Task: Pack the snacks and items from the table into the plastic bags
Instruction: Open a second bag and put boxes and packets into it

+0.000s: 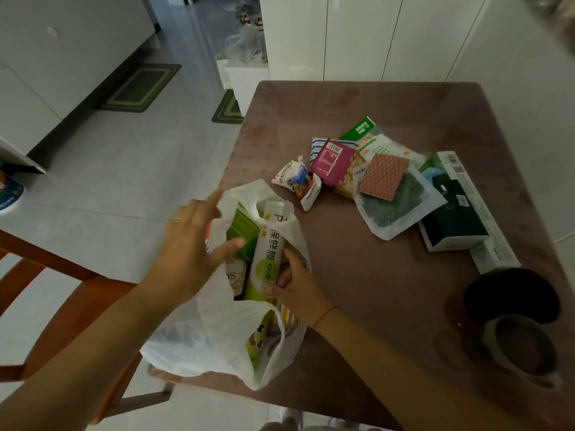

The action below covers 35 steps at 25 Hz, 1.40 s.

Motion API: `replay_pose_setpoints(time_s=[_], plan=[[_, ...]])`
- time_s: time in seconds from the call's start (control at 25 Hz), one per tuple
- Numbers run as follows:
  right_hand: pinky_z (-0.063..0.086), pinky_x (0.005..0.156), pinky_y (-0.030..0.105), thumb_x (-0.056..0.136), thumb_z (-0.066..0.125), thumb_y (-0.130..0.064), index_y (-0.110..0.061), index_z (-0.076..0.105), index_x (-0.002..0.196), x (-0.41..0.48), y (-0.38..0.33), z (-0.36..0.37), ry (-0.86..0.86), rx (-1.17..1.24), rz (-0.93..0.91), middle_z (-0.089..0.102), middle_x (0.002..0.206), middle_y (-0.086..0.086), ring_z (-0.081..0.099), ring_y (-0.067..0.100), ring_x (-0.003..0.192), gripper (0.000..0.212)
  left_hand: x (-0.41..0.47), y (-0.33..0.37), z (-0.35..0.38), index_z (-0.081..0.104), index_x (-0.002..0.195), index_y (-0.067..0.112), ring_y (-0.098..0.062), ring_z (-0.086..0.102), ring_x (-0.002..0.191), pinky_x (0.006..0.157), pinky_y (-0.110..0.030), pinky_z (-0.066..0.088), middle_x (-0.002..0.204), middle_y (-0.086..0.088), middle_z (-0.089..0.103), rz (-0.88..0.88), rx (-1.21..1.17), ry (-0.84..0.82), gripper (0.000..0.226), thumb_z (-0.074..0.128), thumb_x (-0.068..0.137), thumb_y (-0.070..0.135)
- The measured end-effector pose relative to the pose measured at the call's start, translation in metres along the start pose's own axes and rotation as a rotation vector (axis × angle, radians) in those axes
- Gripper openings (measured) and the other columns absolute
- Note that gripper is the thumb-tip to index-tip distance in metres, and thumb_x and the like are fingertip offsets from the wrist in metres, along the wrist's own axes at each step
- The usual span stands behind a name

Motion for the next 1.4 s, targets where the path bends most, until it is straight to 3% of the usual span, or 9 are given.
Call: replay_pose_setpoints(time_s=[0.16, 0.28, 0.4, 0.52, 0.64, 0.84, 1.04, 1.24, 1.4], plan=[[0.055, 0.083, 0.044, 0.074, 0.070, -0.028, -0.021, 0.040, 0.136, 0.002, -0.004, -0.008, -0.017, 0.041, 0.000, 0.061, 0.098, 0.012, 0.061, 0.024, 0.083, 0.068, -0.021, 0.024, 0.003, 0.053, 0.130, 0.029, -0.018, 0.047, 0.123, 0.105, -0.031, 0.030, 0.131, 0.005, 0.055, 0.221, 0.025, -0.334, 0.083, 0.029, 0.072, 0.083], [0.053, 0.082, 0.034, 0.083, 0.065, -0.018, -0.013, 0.046, 0.131, -0.001, -0.008, -0.020, -0.026, 0.036, 0.025, 0.056, 0.084, 0.001, 0.056, 0.016, 0.082, 0.052, -0.031, 0.030, 0.017, 0.045, 0.132, 0.044, -0.007, 0.033, 0.132, 0.106, -0.020, 0.015, 0.139, 0.019, 0.046, 0.167, 0.157, -0.554, 0.064, 0.055, 0.073, 0.067], [0.051, 0.075, 0.034, 0.080, 0.068, -0.028, -0.017, 0.055, 0.106, 0.000, 0.005, -0.037, 0.240, -0.112, 0.081, 0.055, 0.086, -0.005, 0.056, 0.016, 0.084, 0.031, -0.039, 0.018, 0.030, 0.045, 0.129, 0.050, -0.010, 0.024, 0.140, 0.115, -0.030, 0.014, 0.140, 0.024, 0.044, 0.121, 0.276, -0.652, 0.060, 0.057, 0.073, 0.068], [0.049, 0.090, 0.039, 0.079, 0.069, -0.037, -0.011, 0.049, 0.121, 0.009, 0.031, -0.043, 0.265, -0.113, 0.265, 0.056, 0.111, 0.005, 0.054, 0.023, 0.105, 0.054, -0.037, 0.010, 0.031, 0.060, 0.117, 0.044, 0.006, 0.049, 0.115, 0.107, -0.020, 0.037, 0.122, 0.027, 0.058, 0.166, 0.191, -0.592, 0.057, 0.039, 0.074, 0.075], [0.046, 0.072, 0.032, 0.092, 0.054, -0.028, -0.006, 0.060, 0.091, 0.018, 0.035, -0.040, 0.155, -0.080, 0.277, 0.060, 0.087, 0.013, 0.058, 0.024, 0.085, 0.023, -0.034, 0.012, 0.022, 0.065, 0.096, 0.049, 0.026, 0.054, 0.080, 0.076, 0.004, 0.042, 0.087, 0.050, 0.055, 0.143, -0.073, -0.503, 0.077, 0.015, 0.057, 0.093], [0.036, 0.052, 0.016, 0.094, 0.050, -0.017, -0.003, 0.053, 0.068, 0.025, -0.012, -0.079, 0.296, 0.068, -0.020, 0.048, 0.060, 0.005, 0.043, 0.003, 0.054, 0.030, -0.027, 0.026, -0.003, 0.075, 0.084, 0.040, -0.001, 0.070, 0.082, 0.070, -0.013, 0.055, 0.087, 0.023, 0.073, 0.028, -0.664, -0.192, 0.044, 0.058, 0.062, 0.075], [0.039, 0.058, 0.022, 0.093, 0.052, -0.018, 0.005, 0.059, 0.074, 0.025, -0.084, -0.111, 0.285, 0.163, -0.217, 0.049, 0.067, 0.012, 0.043, 0.009, 0.062, 0.031, -0.020, 0.059, -0.045, 0.077, 0.081, 0.020, -0.010, 0.073, 0.073, 0.066, -0.019, 0.057, 0.078, 0.006, 0.077, 0.185, -0.945, -0.032, 0.036, 0.068, 0.071, 0.052], [0.053, 0.073, 0.032, 0.091, 0.056, -0.019, -0.023, 0.068, 0.079, 0.036, -0.115, -0.139, 0.302, 0.435, -0.176, 0.068, 0.076, 0.004, 0.060, 0.019, 0.075, 0.017, -0.029, 0.056, -0.060, 0.076, 0.081, 0.014, -0.010, 0.071, 0.067, 0.061, -0.019, 0.056, 0.070, 0.002, 0.074, 0.241, -0.980, -0.147, 0.046, 0.058, 0.079, 0.056], [0.050, 0.067, 0.027, 0.092, 0.055, -0.019, -0.018, 0.066, 0.079, 0.031, -0.101, -0.142, 0.290, 0.493, -0.009, 0.063, 0.075, 0.003, 0.058, 0.016, 0.069, 0.017, -0.029, 0.038, -0.048, 0.075, 0.086, 0.031, -0.007, 0.070, 0.082, 0.072, -0.021, 0.054, 0.085, 0.006, 0.075, -0.128, -0.646, -0.167, 0.084, 0.023, 0.062, 0.093]])
Point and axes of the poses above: each hand's wrist, its own x-axis towards the middle knuckle, its own z-axis out of the palm, y = z × x, the point moved 2 cm from there along x, towards the middle knuckle
